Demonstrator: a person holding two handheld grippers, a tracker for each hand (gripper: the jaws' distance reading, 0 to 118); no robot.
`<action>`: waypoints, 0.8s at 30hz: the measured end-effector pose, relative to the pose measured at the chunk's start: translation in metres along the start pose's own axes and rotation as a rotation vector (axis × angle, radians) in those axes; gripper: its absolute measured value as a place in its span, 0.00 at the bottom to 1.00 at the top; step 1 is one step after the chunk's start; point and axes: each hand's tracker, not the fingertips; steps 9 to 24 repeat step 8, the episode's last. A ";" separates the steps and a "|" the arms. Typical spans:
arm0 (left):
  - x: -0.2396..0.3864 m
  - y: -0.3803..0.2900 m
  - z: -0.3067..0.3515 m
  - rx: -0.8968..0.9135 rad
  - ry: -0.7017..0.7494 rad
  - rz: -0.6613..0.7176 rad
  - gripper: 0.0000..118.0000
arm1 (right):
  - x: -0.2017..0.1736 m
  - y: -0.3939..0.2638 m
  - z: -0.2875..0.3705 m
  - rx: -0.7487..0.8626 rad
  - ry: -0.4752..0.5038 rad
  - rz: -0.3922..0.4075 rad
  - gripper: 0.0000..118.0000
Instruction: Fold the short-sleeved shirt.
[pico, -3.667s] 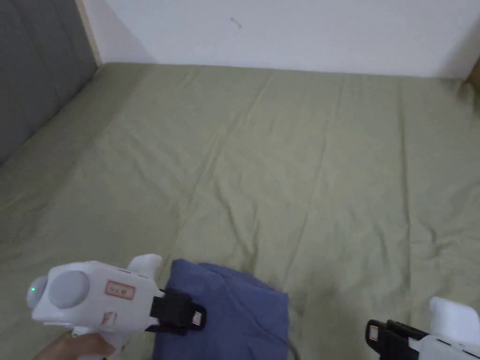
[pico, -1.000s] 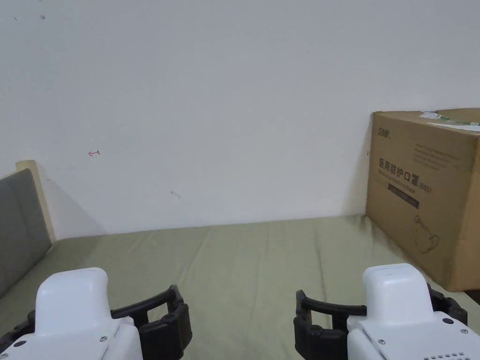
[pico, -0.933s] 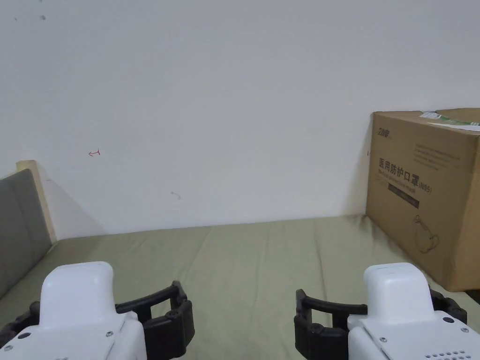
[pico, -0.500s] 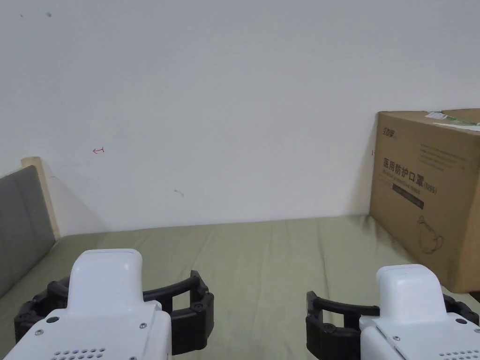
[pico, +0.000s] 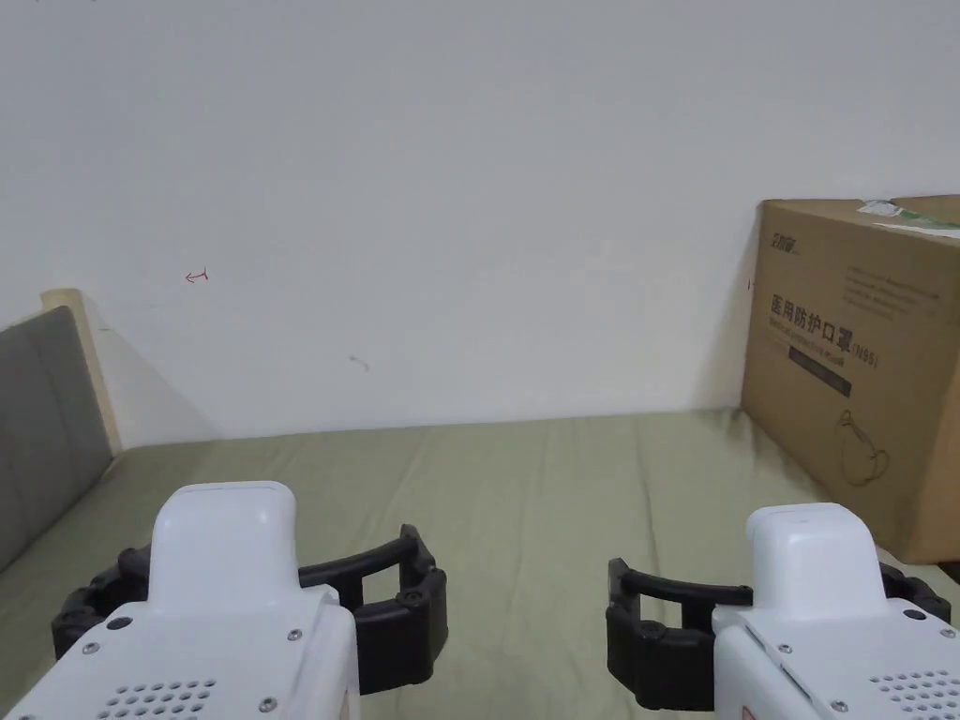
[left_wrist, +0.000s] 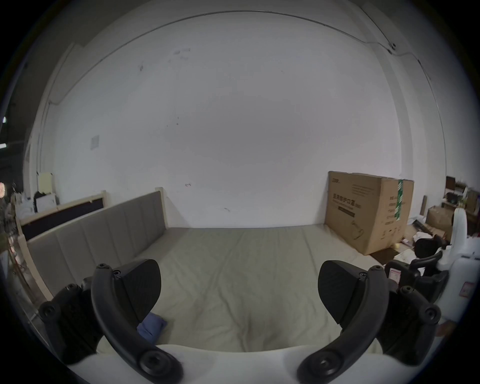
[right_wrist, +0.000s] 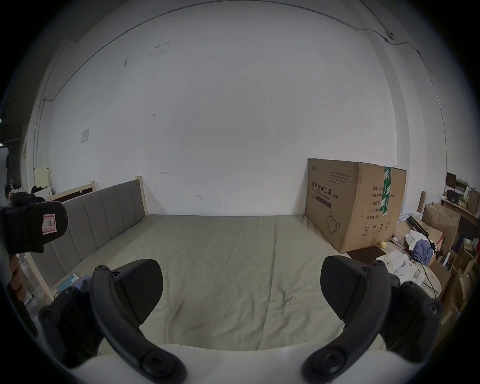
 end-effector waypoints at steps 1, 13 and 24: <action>-0.002 0.000 -0.001 -0.006 0.007 0.008 1.00 | -0.001 0.000 0.000 -0.001 -0.001 0.005 1.00; -0.009 -0.006 -0.001 0.025 -0.013 0.006 1.00 | -0.001 -0.001 0.001 -0.002 -0.001 -0.005 1.00; -0.009 -0.006 -0.001 0.025 -0.013 0.006 1.00 | -0.001 -0.001 0.001 -0.002 -0.001 -0.005 1.00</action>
